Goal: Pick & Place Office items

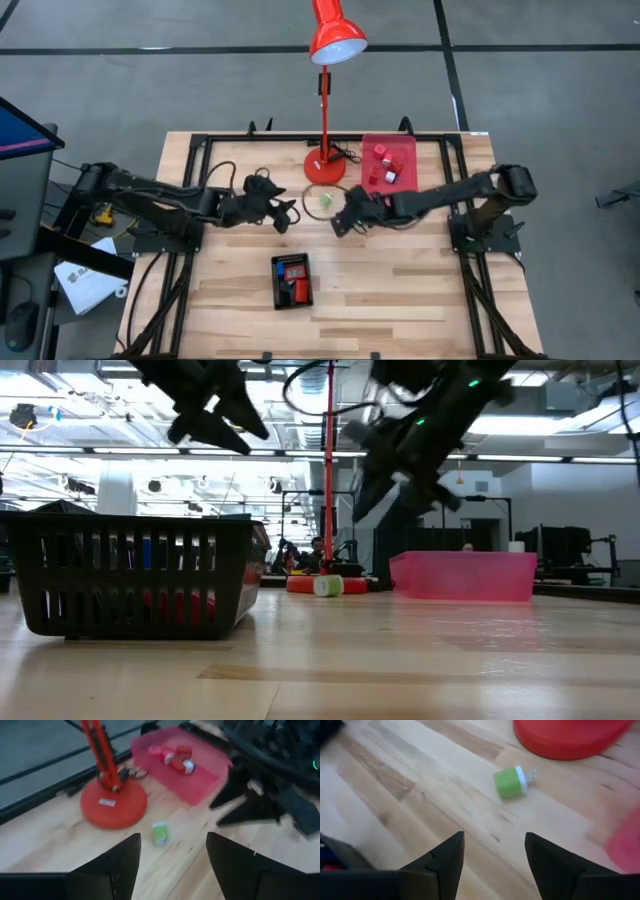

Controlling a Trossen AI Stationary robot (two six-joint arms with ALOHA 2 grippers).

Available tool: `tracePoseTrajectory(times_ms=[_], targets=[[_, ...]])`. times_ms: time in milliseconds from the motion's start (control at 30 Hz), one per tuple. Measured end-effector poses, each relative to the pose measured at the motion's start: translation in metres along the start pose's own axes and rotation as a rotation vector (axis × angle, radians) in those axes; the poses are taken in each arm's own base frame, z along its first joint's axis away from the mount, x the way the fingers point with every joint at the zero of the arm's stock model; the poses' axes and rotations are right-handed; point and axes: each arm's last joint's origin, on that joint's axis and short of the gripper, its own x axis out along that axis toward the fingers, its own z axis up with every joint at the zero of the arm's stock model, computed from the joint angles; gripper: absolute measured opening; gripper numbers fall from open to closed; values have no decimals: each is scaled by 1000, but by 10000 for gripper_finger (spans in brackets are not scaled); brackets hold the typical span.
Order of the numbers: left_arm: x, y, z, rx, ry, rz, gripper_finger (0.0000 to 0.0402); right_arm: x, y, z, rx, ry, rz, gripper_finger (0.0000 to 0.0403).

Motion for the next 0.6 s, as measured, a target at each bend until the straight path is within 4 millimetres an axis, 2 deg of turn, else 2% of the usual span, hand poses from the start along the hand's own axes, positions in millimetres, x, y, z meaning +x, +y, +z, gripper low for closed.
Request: tracePoseTrajectory(times_ms=[200,333,600], targets=[[-20,3,-1,43,-26,30,222,25,6,28,15,25,8,202],[-28,5,-1,43,-34,32,222,42,6,45,41,102,-26,202],[-31,2,-3,54,-31,16,222,75,2,70,103,245,-99,202]])
